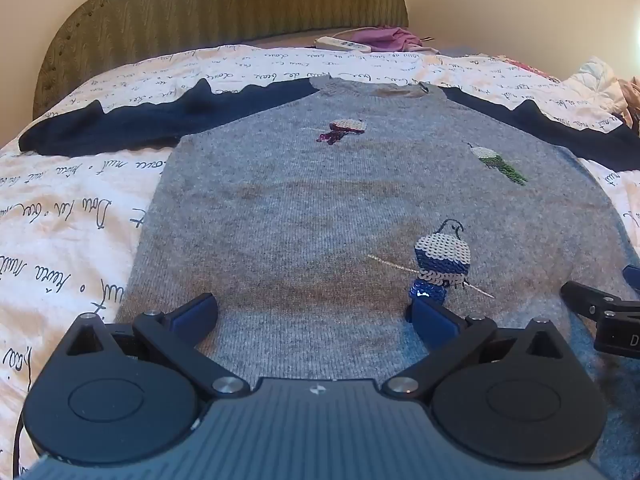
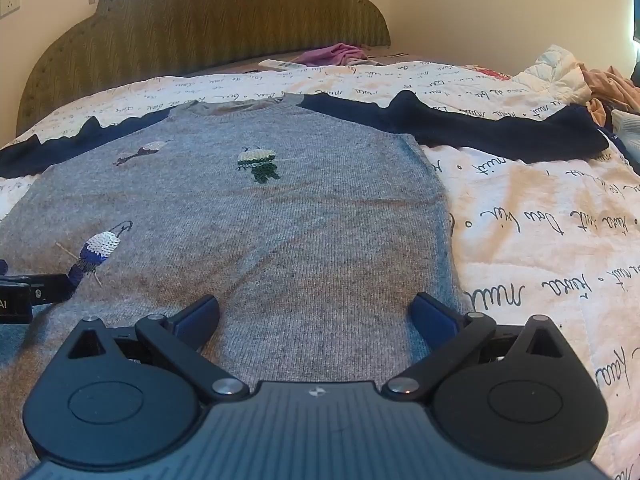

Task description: Fold small clothes

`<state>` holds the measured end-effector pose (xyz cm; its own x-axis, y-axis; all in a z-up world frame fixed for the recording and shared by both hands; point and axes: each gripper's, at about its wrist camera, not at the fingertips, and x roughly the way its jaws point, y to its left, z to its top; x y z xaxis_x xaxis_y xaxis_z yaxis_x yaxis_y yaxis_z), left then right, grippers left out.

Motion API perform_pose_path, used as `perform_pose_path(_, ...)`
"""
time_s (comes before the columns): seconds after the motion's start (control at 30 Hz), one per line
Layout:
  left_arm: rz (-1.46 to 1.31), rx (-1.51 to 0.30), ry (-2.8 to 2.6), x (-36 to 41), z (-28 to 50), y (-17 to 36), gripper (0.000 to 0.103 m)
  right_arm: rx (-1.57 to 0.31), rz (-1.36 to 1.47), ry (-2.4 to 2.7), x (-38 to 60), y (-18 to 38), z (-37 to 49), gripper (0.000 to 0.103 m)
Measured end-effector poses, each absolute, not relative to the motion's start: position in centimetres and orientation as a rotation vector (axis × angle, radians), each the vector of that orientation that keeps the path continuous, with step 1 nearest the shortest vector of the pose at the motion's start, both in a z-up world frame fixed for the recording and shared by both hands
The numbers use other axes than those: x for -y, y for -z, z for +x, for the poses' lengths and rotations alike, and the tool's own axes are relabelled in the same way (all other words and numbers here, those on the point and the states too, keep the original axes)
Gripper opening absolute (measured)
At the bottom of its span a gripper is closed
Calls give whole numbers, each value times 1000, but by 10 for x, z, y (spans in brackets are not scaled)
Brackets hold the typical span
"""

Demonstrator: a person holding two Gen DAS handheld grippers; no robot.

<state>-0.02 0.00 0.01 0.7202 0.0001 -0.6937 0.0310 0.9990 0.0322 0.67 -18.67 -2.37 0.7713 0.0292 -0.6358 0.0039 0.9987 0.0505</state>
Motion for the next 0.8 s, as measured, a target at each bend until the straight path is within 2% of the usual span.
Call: perform_pose_path(0.8,41,-757,14,-1,-3,-2,103,-686,49,-13,186,23,6,103)
